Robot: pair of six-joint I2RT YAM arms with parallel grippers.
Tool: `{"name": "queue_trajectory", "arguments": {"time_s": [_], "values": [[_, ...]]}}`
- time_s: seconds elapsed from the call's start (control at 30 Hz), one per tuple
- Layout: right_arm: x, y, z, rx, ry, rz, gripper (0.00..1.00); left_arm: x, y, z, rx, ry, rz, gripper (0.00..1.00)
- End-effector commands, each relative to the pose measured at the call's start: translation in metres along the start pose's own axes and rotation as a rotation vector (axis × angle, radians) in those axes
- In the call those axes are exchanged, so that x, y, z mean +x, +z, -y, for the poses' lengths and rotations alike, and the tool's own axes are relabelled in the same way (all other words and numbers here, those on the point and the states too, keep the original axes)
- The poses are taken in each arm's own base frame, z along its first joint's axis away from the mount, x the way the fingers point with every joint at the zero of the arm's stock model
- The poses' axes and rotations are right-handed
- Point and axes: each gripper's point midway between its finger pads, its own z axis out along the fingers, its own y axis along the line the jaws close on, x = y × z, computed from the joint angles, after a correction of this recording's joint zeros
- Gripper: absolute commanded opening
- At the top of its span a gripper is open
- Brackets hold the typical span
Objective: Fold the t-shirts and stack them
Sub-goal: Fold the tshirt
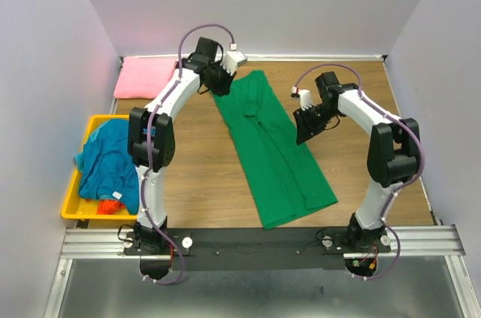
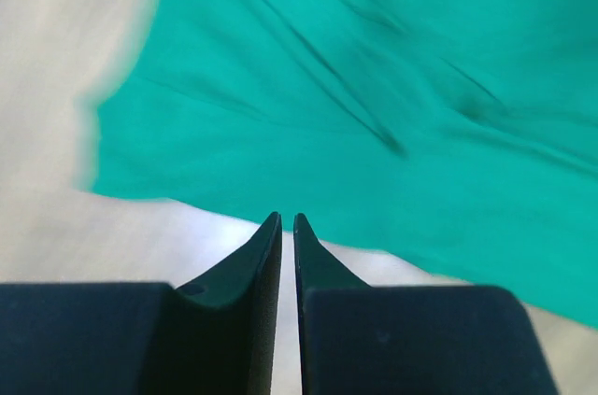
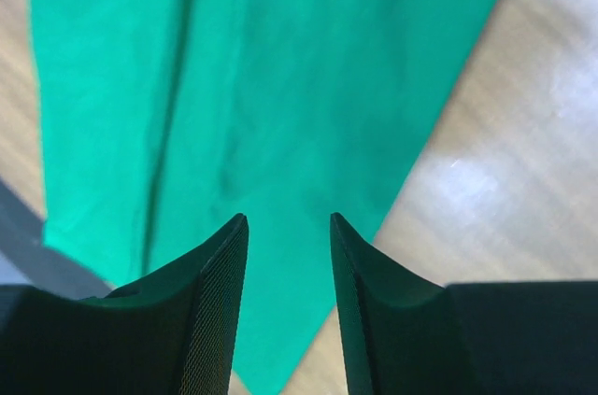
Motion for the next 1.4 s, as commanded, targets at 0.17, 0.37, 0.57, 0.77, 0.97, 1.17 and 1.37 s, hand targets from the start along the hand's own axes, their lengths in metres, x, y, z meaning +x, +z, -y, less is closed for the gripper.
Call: {"name": "queue_trajectory", "arguments": {"time_s": [0.17,0.37,0.57,0.77,0.97,1.17,1.37], "values": [[-0.005,0.022,0.03,0.068,-0.019,-0.028,0.38,0.077,0.027,0.075,0.279,-0.246,-0.135,0.17],[0.013,0.02,0.018,0.049,0.011,-0.034,0.38,0.104,0.052,0.067,0.245,-0.277,-0.21,0.16],[0.012,0.007,0.004,0.041,0.029,0.006,0.39,0.112,0.086,0.025,0.149,-0.261,-0.264,0.13],[0.004,0.0,0.004,0.056,0.016,0.034,0.41,0.052,0.102,-0.052,-0.023,-0.123,-0.15,0.16],[-0.037,0.003,0.02,0.074,0.004,0.098,0.41,-0.013,0.048,-0.069,-0.121,-0.022,0.046,0.32],[-0.086,0.012,0.039,0.079,0.007,0.177,0.39,-0.007,0.008,-0.01,0.066,-0.017,0.06,0.32],[-0.13,0.027,0.07,0.129,0.037,0.25,0.34,0.035,0.024,0.045,0.243,-0.135,-0.016,0.32]]}}
